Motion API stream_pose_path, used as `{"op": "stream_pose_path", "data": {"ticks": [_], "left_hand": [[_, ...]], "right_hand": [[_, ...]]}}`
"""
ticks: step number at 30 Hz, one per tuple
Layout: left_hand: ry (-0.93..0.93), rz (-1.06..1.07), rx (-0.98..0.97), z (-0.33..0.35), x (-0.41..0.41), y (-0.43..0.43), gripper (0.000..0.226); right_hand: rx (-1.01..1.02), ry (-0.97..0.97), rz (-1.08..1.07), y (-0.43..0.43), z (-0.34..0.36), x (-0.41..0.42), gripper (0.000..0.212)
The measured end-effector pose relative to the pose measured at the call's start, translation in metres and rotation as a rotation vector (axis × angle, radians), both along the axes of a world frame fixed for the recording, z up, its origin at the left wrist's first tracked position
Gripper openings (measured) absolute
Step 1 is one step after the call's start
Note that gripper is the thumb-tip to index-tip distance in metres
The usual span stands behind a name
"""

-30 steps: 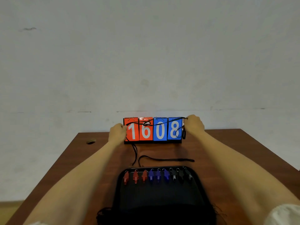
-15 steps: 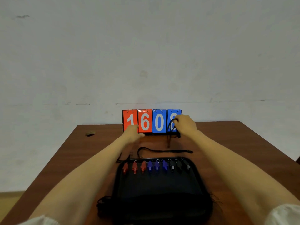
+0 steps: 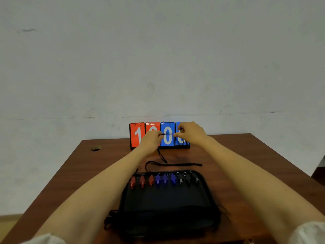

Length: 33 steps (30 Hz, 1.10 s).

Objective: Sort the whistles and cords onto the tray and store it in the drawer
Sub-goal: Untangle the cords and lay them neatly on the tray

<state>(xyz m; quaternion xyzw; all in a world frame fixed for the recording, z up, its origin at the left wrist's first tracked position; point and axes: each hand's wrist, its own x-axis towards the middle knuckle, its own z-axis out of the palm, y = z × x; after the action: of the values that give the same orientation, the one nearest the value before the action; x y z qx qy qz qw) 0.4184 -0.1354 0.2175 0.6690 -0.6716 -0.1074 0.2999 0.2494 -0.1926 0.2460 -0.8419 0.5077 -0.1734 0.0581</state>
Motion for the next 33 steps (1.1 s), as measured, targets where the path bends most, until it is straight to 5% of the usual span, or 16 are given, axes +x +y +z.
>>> {"op": "stream_pose_path", "data": {"ticks": [8, 21, 33], "left_hand": [[-0.256, 0.210, 0.073, -0.017, 0.045, 0.039, 0.030], [-0.492, 0.147, 0.374, -0.072, 0.068, 0.111, 0.038], [-0.233, 0.150, 0.398, -0.118, 0.065, 0.139, 0.034]], "right_hand": [[-0.010, -0.045, -0.198, 0.012, -0.023, -0.054, 0.023], [0.256, -0.079, -0.272, 0.069, -0.093, -0.100, 0.013], [0.397, -0.075, -0.363, 0.102, -0.139, -0.134, 0.023]]}}
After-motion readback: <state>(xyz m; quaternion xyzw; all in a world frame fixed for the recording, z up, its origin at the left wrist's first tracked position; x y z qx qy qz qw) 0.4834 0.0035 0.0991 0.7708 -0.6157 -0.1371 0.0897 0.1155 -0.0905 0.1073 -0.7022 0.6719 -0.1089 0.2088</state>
